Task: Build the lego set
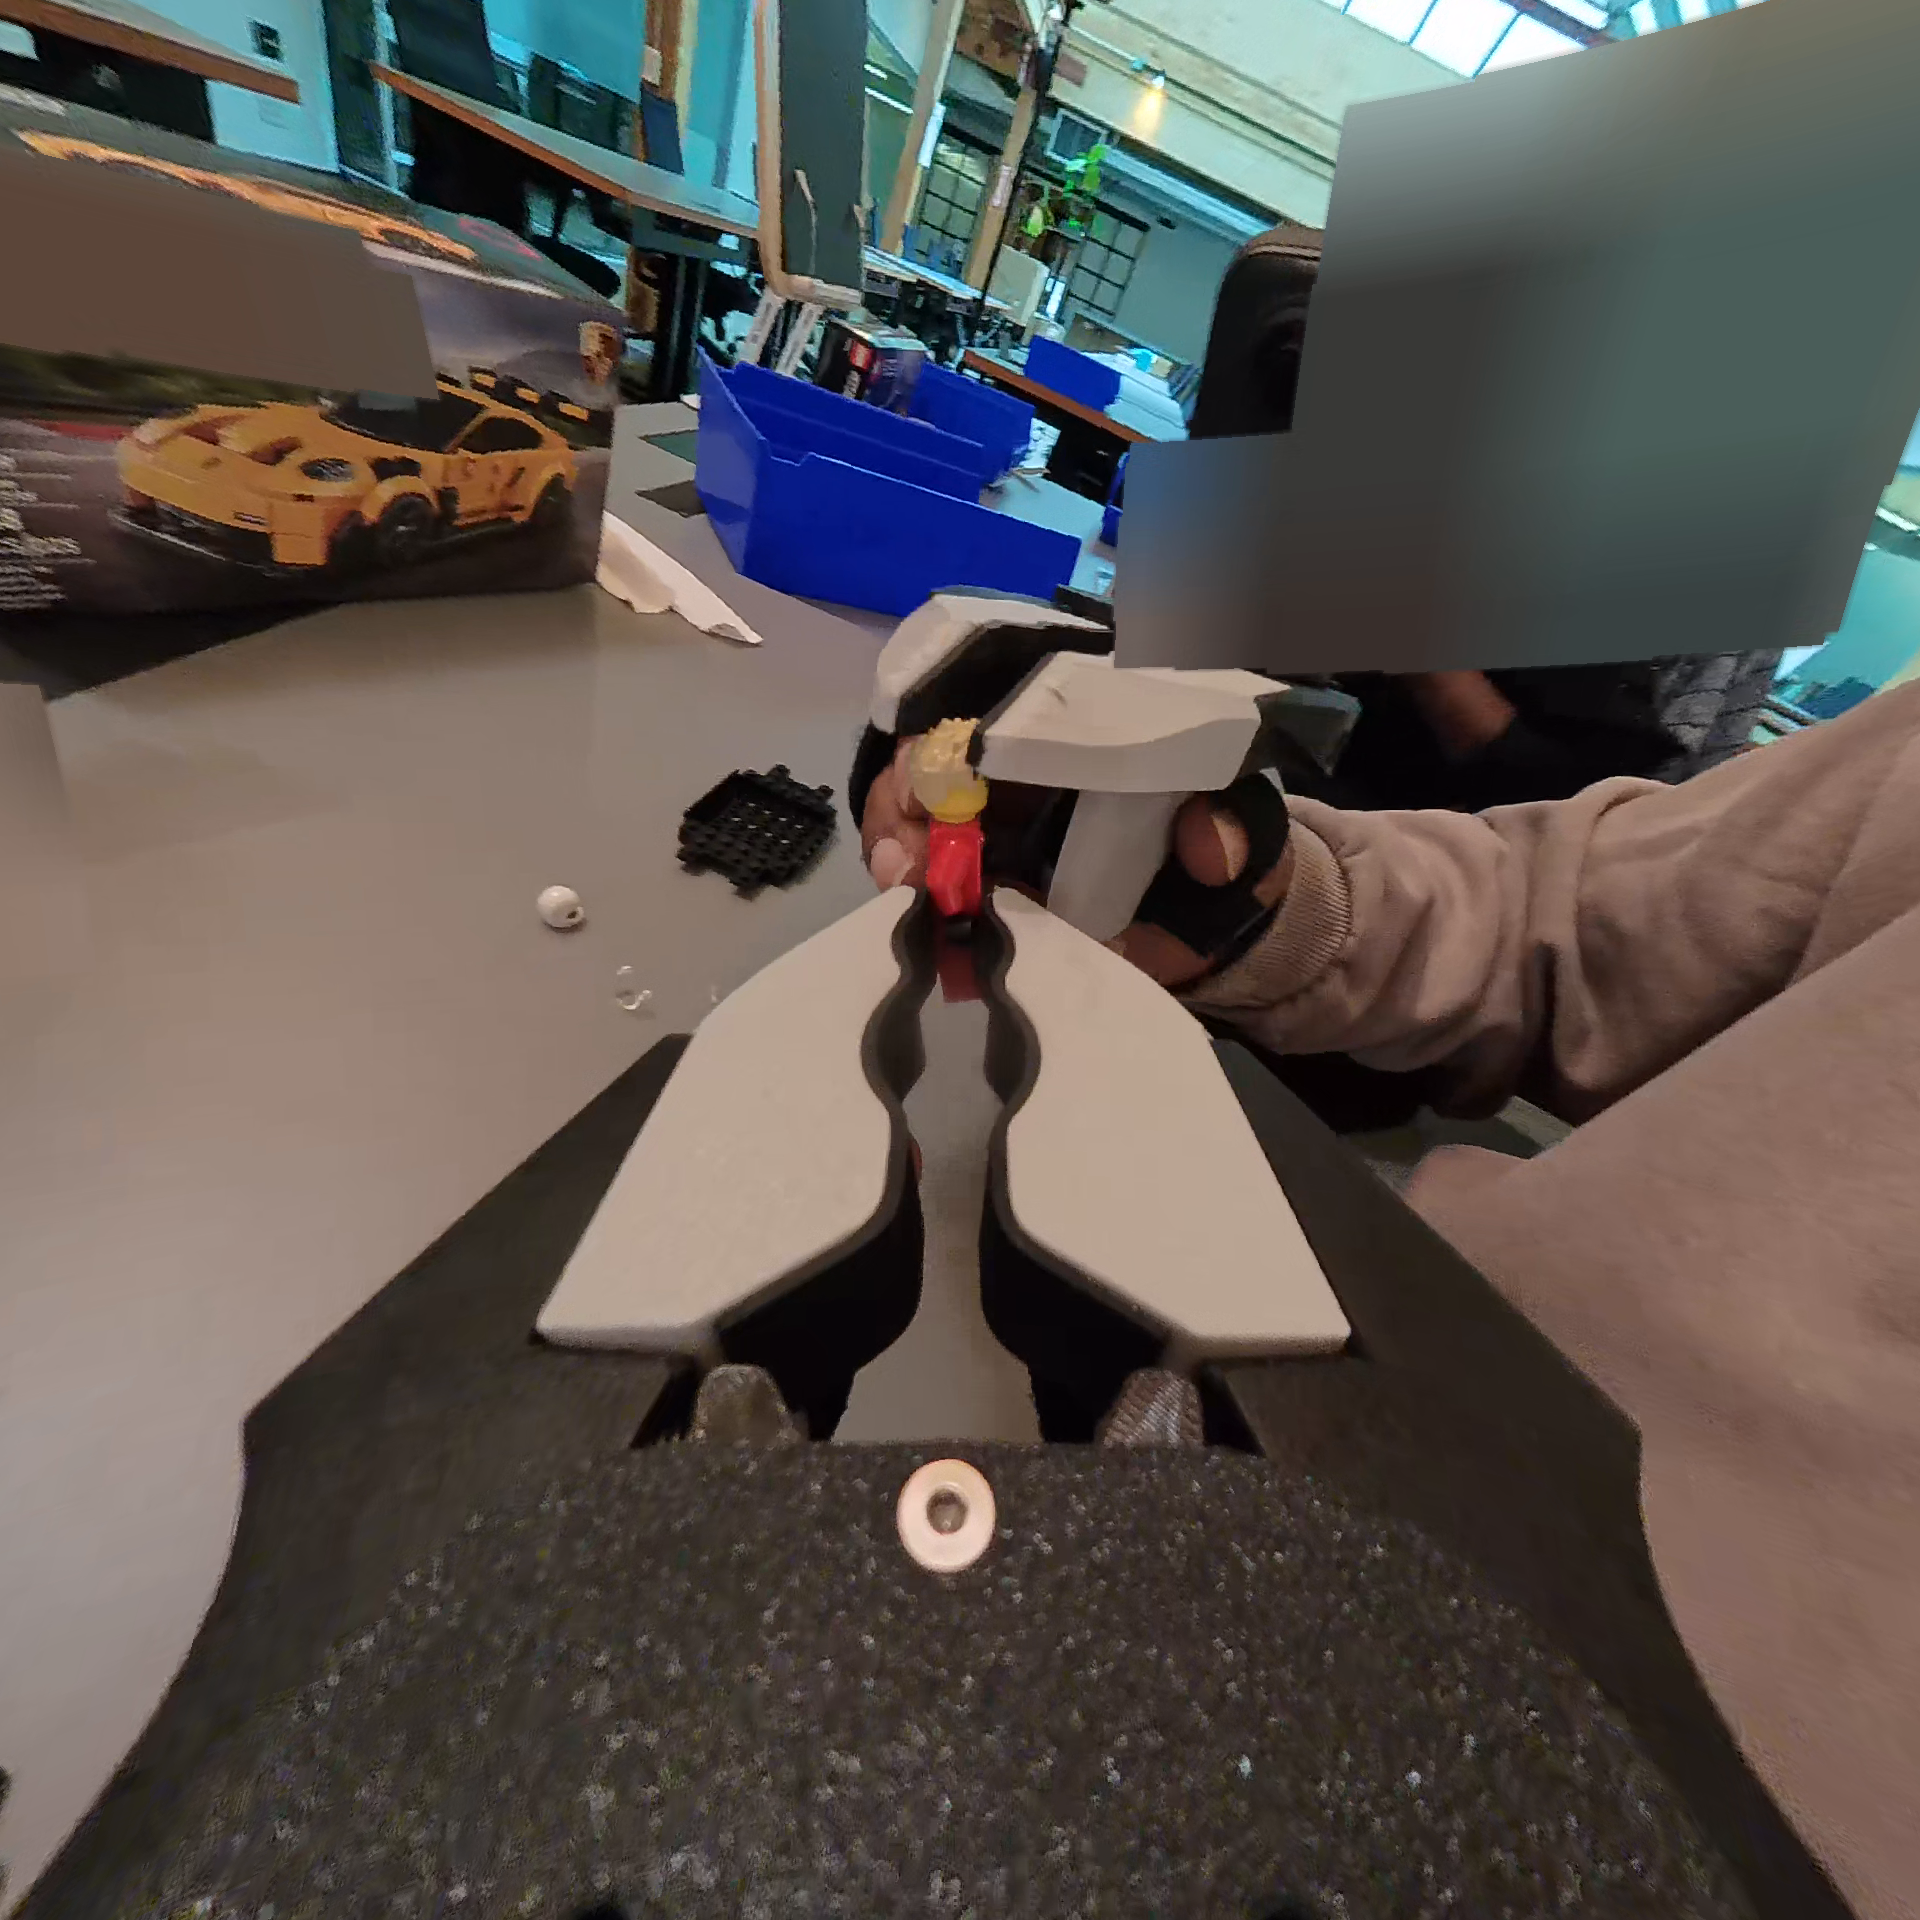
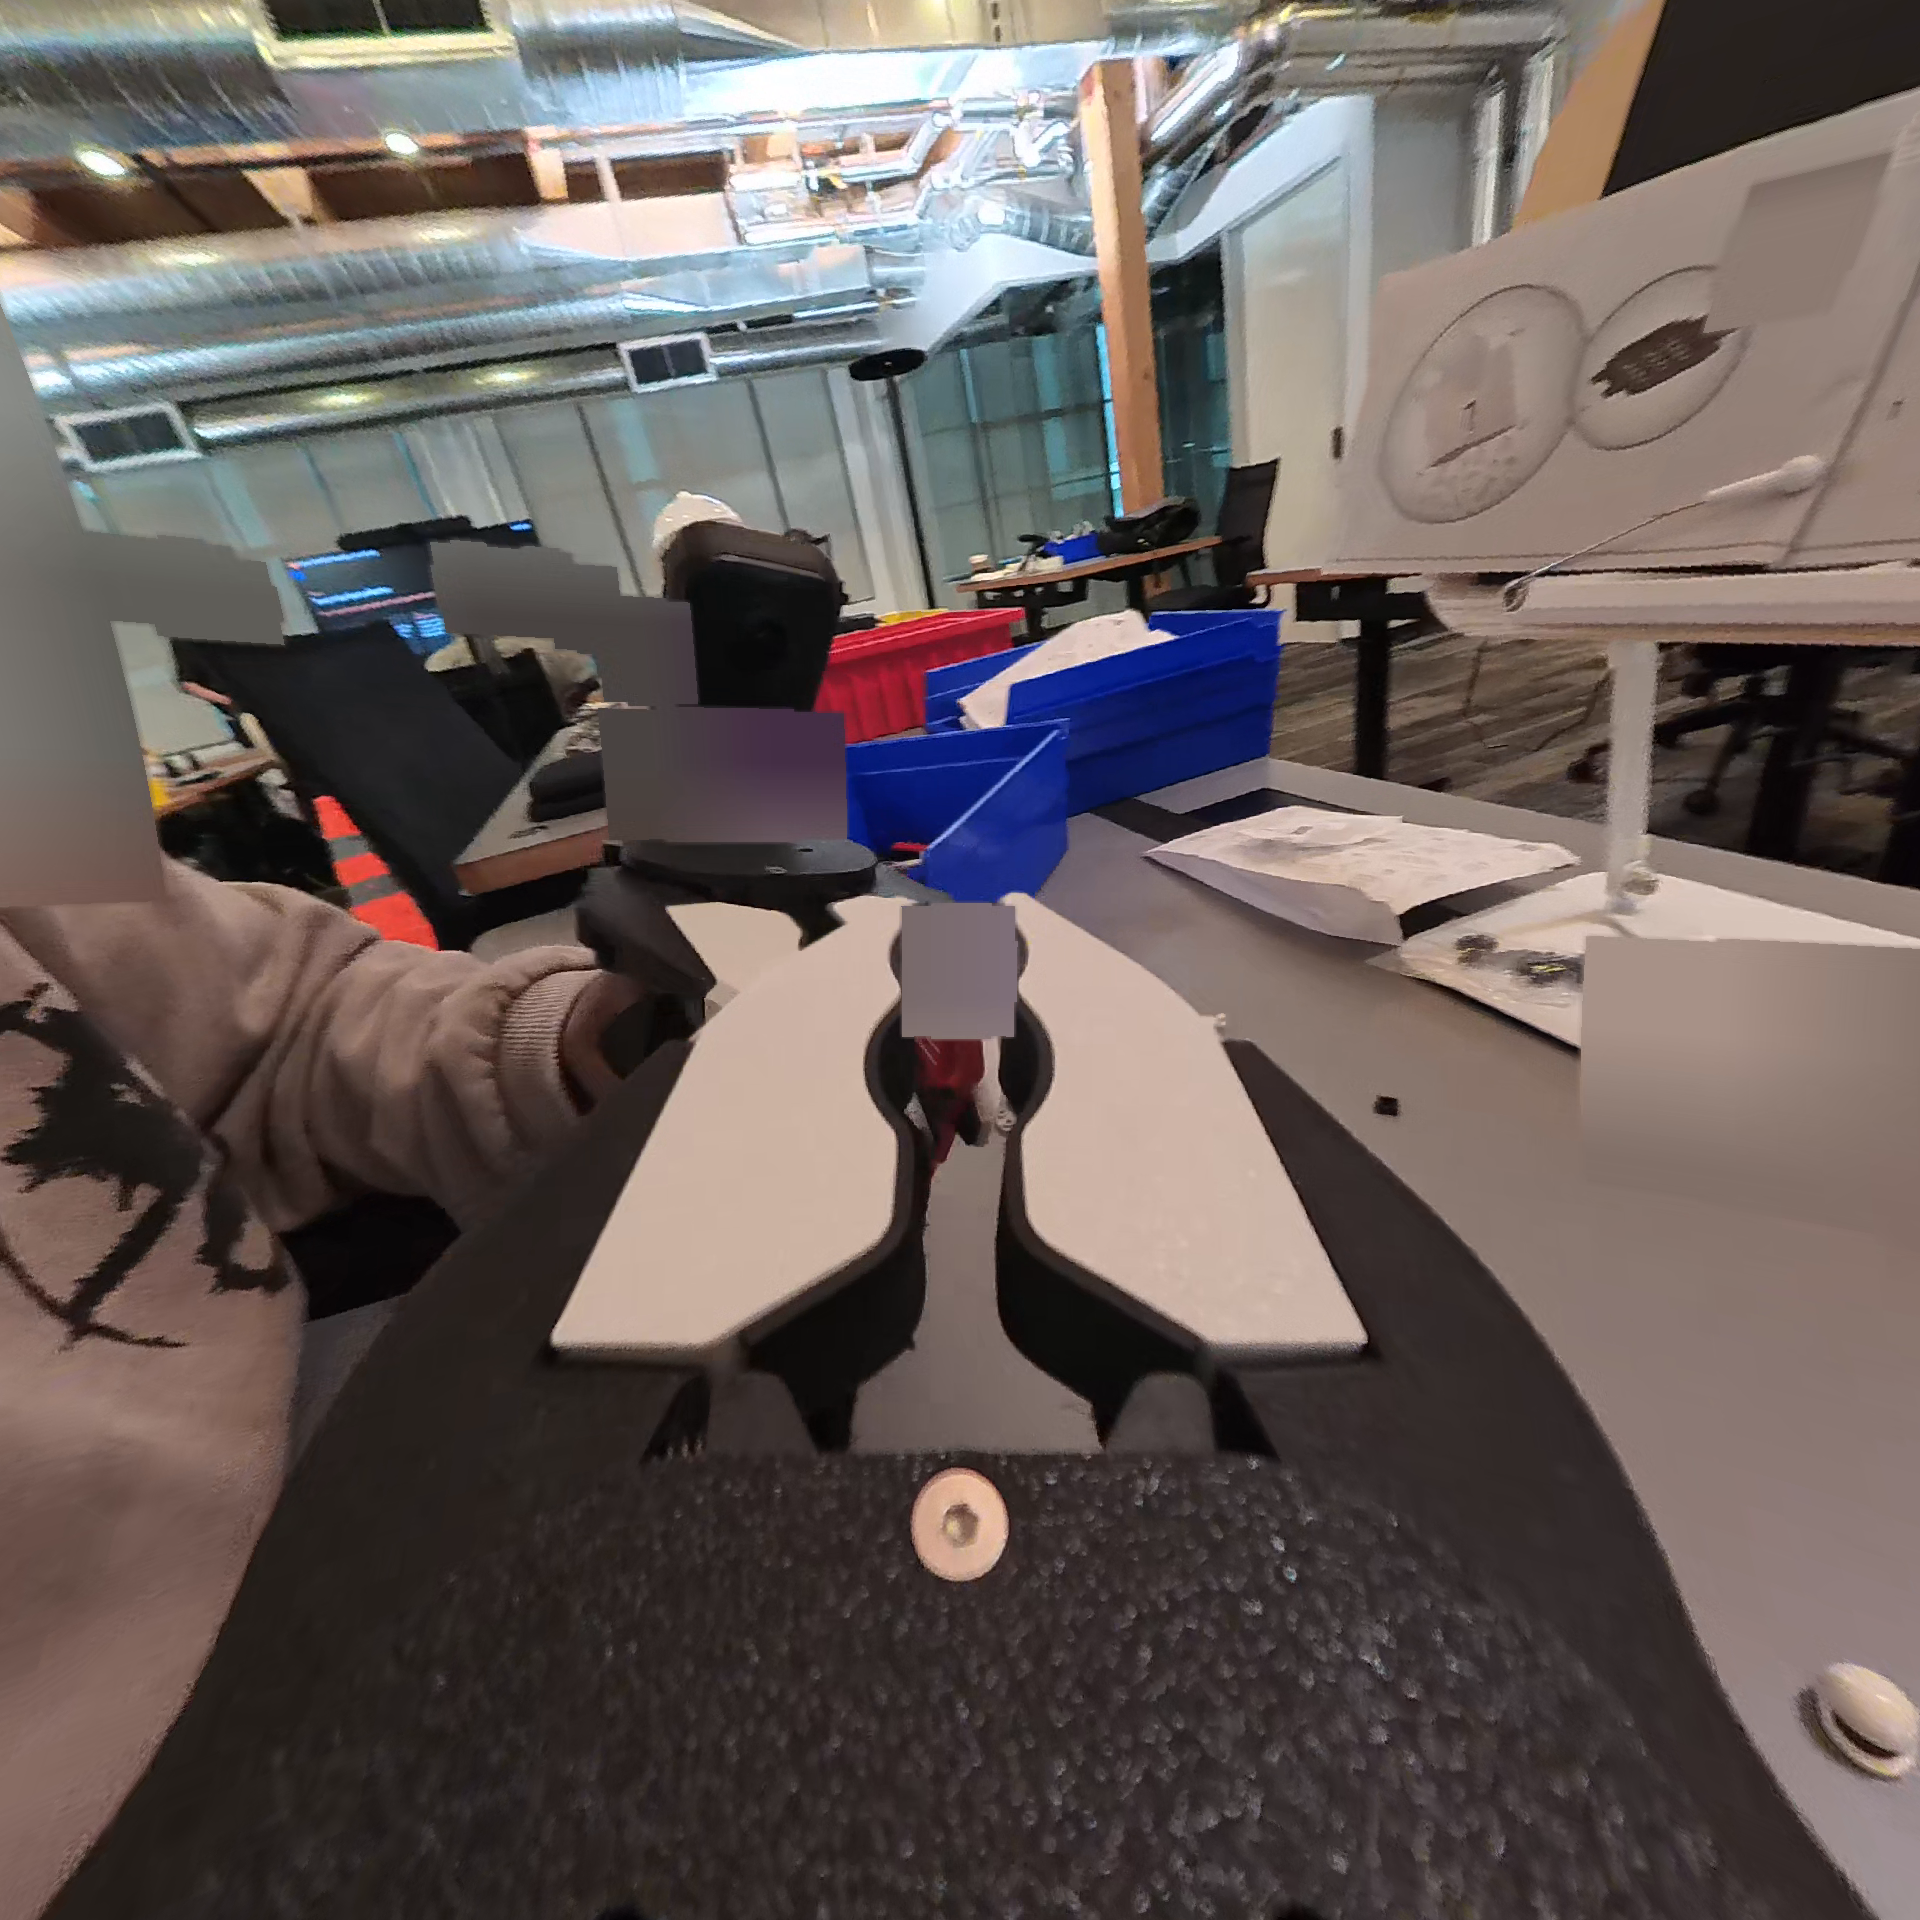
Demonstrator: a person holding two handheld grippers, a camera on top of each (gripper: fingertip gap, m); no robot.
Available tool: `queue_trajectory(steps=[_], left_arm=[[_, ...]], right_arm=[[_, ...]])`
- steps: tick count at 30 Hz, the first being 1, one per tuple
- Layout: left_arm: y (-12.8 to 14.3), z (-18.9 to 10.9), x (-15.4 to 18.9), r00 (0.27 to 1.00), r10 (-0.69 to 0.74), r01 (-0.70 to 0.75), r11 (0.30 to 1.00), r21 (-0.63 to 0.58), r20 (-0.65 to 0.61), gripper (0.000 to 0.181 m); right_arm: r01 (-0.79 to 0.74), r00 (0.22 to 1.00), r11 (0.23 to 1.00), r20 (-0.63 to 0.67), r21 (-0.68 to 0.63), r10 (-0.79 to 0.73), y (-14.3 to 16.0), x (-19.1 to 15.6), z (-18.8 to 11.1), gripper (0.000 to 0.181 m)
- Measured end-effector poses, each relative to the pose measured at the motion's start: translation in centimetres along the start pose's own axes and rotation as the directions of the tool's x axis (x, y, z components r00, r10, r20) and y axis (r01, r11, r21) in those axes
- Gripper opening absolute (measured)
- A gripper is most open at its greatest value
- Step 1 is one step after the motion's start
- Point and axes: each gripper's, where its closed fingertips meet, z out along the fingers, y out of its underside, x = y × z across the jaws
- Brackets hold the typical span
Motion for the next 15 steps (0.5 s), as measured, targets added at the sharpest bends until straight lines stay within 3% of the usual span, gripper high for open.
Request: queue_trajectory(steps=[5,9,12,15], left_arm=[[0.0,0.0,-0.3,0.999,0.024,-0.024,1.000,0.006,0.031,0.007],[0.2,-0.1,-0.5,1.000,0.020,-0.020,1.000,0.006,-0.023,0.007],[0.9,-0.3,-1.2,0.994,0.102,-0.104,0.994,-0.038,-0.035,0.007],[1.4,-0.2,-1.9,0.982,0.186,-0.187,0.980,-0.073,-0.021,0.007]], right_arm=[[0.030,0.999,1.000,-0.040,-0.005,-0.030,0.0,0.2,0.1,0.010],[0.020,0.998,1.000,0.054,0.001,-0.020,-1.5,0.4,-0.9,0.016],[0.102,0.975,0.963,0.218,-0.251,-0.046,-0.3,0.9,-1.7,0.019],[0.289,0.928,0.827,0.354,-0.482,-0.118,2.0,1.2,-1.9,0.023]])
